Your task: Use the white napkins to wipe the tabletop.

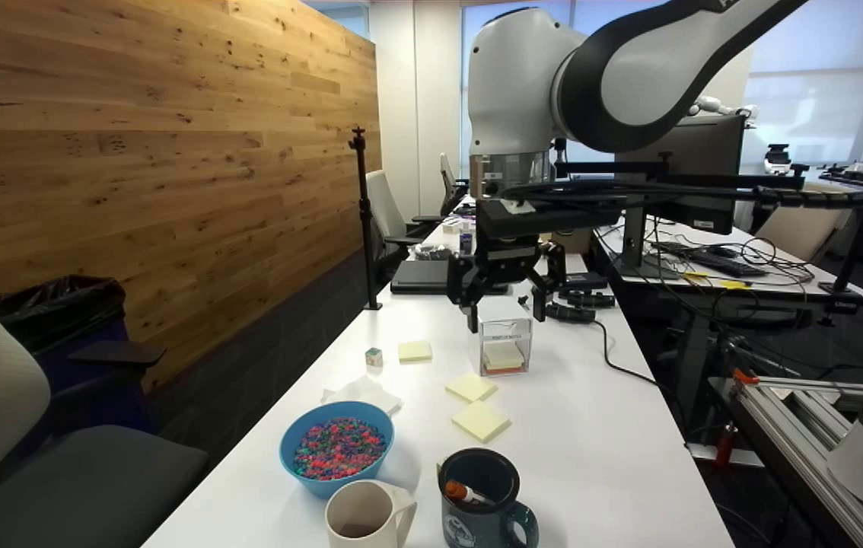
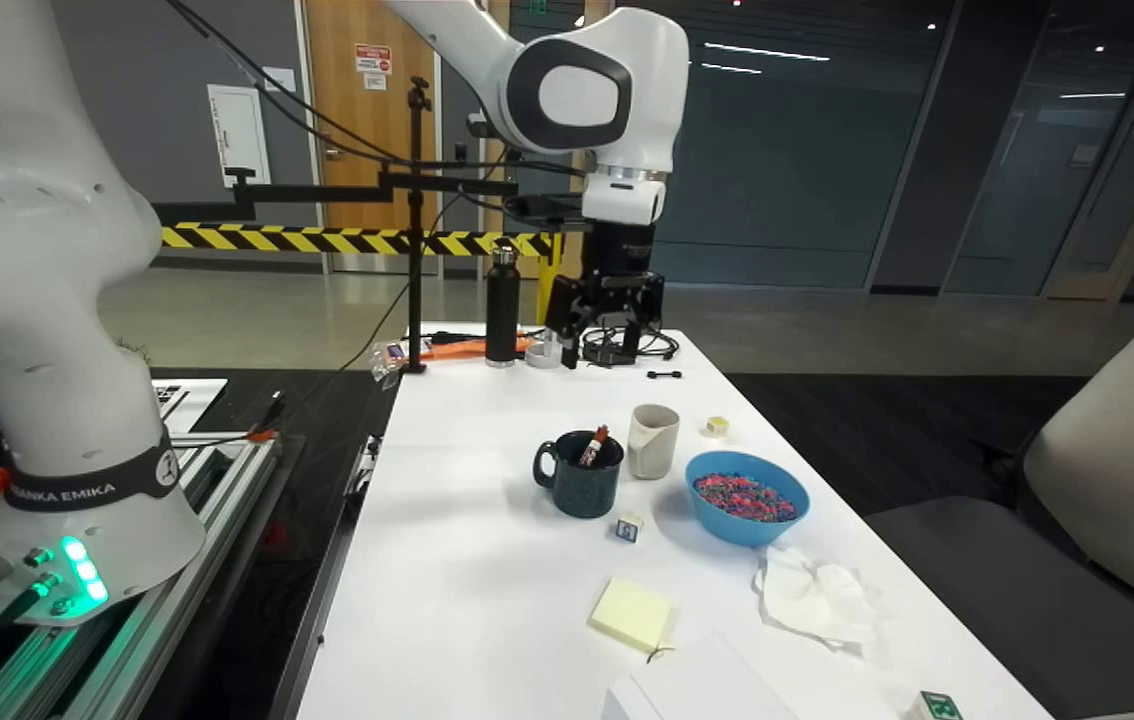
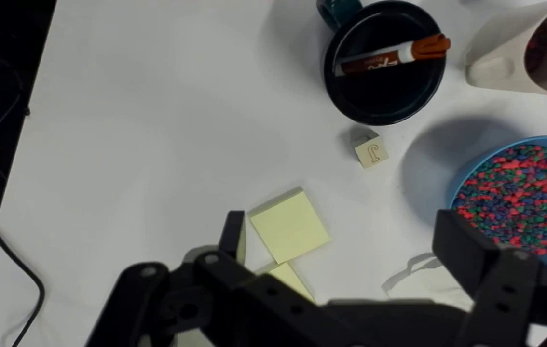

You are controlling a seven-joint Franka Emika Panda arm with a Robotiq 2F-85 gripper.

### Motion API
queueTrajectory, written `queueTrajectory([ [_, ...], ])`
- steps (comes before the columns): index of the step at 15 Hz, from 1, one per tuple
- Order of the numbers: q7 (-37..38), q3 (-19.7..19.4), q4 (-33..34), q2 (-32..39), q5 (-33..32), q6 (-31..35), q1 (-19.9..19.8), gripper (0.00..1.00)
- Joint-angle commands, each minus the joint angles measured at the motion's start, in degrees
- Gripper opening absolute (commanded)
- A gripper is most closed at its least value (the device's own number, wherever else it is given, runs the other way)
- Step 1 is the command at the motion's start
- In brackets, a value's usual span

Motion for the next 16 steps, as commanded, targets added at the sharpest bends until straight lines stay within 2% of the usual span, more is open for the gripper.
queueTrajectory([
  [1, 0.4, -0.7, 0.8, 0.5, 0.0, -0.1, 1.0, 1.00],
  [7, 0.5, -0.5, 2.9, 1.9, -1.0, -1.1, 1.8, 1.00],
  [12, -1.7, -1.1, 8.8, 9.6, -2.5, 0.2, 2.0, 1.00],
  [16, -4.7, -2.7, 16.1, 16.2, -1.6, -0.9, 2.0, 1.00],
])
